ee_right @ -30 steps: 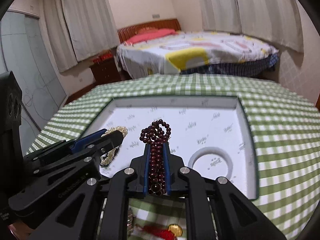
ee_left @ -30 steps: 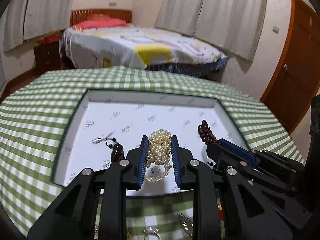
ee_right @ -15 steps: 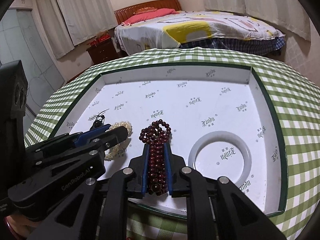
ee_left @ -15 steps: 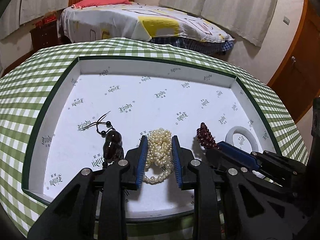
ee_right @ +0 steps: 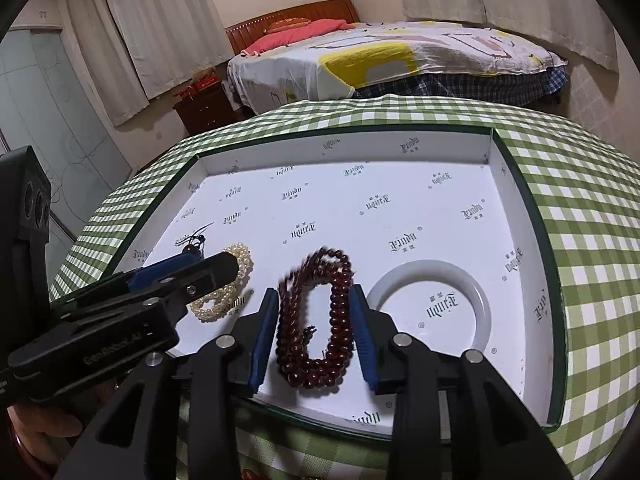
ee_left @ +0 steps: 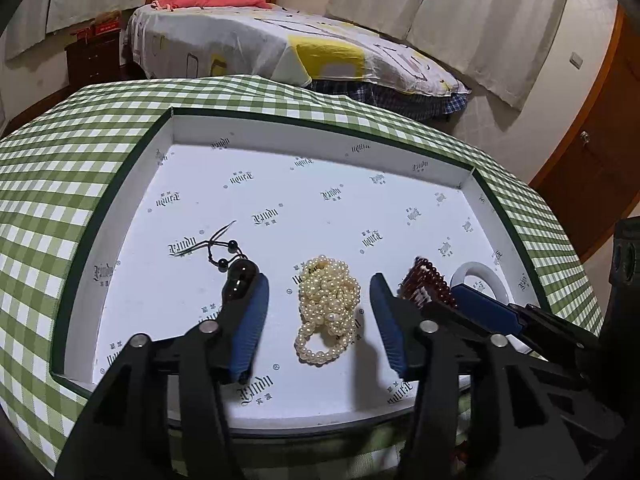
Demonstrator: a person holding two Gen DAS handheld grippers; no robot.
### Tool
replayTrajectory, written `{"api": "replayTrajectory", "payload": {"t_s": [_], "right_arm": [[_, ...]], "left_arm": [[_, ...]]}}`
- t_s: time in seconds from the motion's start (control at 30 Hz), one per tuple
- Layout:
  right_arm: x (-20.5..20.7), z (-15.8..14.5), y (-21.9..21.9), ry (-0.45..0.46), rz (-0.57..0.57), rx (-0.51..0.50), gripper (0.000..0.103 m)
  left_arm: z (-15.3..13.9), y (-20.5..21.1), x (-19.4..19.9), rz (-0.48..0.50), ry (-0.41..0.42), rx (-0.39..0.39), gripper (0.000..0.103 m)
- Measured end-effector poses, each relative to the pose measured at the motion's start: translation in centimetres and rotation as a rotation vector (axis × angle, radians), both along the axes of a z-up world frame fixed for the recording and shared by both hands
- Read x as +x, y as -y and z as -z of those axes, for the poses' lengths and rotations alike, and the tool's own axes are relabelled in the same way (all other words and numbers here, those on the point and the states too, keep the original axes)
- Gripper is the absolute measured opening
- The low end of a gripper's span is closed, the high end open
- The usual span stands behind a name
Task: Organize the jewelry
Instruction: 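Lower the pearls and red beads into the box and open both tools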
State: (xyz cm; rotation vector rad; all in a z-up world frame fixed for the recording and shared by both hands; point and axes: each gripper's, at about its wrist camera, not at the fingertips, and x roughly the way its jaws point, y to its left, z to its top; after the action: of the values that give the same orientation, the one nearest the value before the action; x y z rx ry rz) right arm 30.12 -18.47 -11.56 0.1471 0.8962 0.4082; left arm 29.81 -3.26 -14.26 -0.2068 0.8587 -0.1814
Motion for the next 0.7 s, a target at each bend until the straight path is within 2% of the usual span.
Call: {"api": "replayTrajectory", "payload": {"t_s": [0.27,0.7], "right_arm": [[-0.4,-1.1,0.2,0.033,0.009,0.002,0.040],[-4.0,-4.2,1.1,0.129,0.043,-0.020,0.040]], "left_arm": [[-1.7,0.0,-0.8,-0.001,0.056,0.024,0.058],[-5.7,-0.8,-5.4,-0.038,0.206,0.074,0.060]]}}
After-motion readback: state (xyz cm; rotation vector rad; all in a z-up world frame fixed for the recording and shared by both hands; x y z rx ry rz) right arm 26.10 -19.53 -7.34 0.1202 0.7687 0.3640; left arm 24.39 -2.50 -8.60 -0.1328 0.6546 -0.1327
